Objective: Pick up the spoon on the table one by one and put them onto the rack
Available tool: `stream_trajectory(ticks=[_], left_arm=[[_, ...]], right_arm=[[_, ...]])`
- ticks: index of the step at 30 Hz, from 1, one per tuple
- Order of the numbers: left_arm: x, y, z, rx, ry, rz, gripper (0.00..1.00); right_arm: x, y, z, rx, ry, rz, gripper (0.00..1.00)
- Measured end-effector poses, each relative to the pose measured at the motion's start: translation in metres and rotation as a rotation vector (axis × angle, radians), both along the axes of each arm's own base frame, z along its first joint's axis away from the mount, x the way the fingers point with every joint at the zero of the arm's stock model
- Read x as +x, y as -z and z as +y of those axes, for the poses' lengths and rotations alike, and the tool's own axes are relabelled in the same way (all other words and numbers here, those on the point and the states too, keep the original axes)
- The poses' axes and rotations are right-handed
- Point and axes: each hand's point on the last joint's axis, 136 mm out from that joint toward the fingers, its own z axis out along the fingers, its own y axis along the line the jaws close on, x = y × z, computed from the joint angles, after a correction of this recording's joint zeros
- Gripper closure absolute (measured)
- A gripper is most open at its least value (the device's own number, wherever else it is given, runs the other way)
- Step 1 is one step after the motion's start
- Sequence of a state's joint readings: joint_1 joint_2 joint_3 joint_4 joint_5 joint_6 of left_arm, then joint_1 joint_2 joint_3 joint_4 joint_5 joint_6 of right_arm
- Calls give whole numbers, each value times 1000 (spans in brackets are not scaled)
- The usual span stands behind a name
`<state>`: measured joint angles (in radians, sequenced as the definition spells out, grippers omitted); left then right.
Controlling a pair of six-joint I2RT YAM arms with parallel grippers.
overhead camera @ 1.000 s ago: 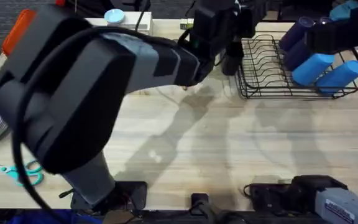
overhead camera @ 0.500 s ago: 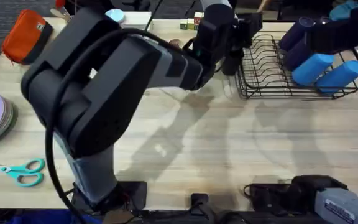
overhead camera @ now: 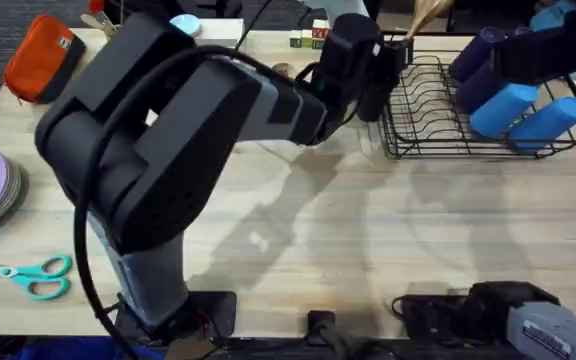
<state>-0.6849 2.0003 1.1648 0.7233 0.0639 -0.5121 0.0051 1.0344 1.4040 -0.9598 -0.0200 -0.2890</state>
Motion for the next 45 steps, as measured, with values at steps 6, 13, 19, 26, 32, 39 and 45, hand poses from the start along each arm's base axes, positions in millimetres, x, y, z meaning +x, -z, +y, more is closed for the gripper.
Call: stream_trajectory(ticks=[6, 13, 19, 26, 32, 39, 45], left_arm=[[0, 3, 0, 34, 4, -12, 959], [-1, 6, 0, 66, 9, -26, 958], [-5, 3, 4, 142, 20, -37, 958], [-15, -5, 12, 241, 39, -49, 958], [-18, -9, 15, 276, 44, -58, 958], [-22, -10, 18, 330, 58, -80, 958], [-31, -2, 26, 446, 93, -74, 958]], right_arm=[[7, 8, 0, 0, 0, 29, 5], [7, 8, 0, 0, 0, 30, 5], [8, 7, 0, 0, 0, 24, 5], [10, 5, 0, 0, 0, 15, 5], [10, 5, 0, 0, 0, 14, 5], [13, 1, 0, 0, 0, -7, 5], [13, 1, 0, 0, 0, -7, 5]])
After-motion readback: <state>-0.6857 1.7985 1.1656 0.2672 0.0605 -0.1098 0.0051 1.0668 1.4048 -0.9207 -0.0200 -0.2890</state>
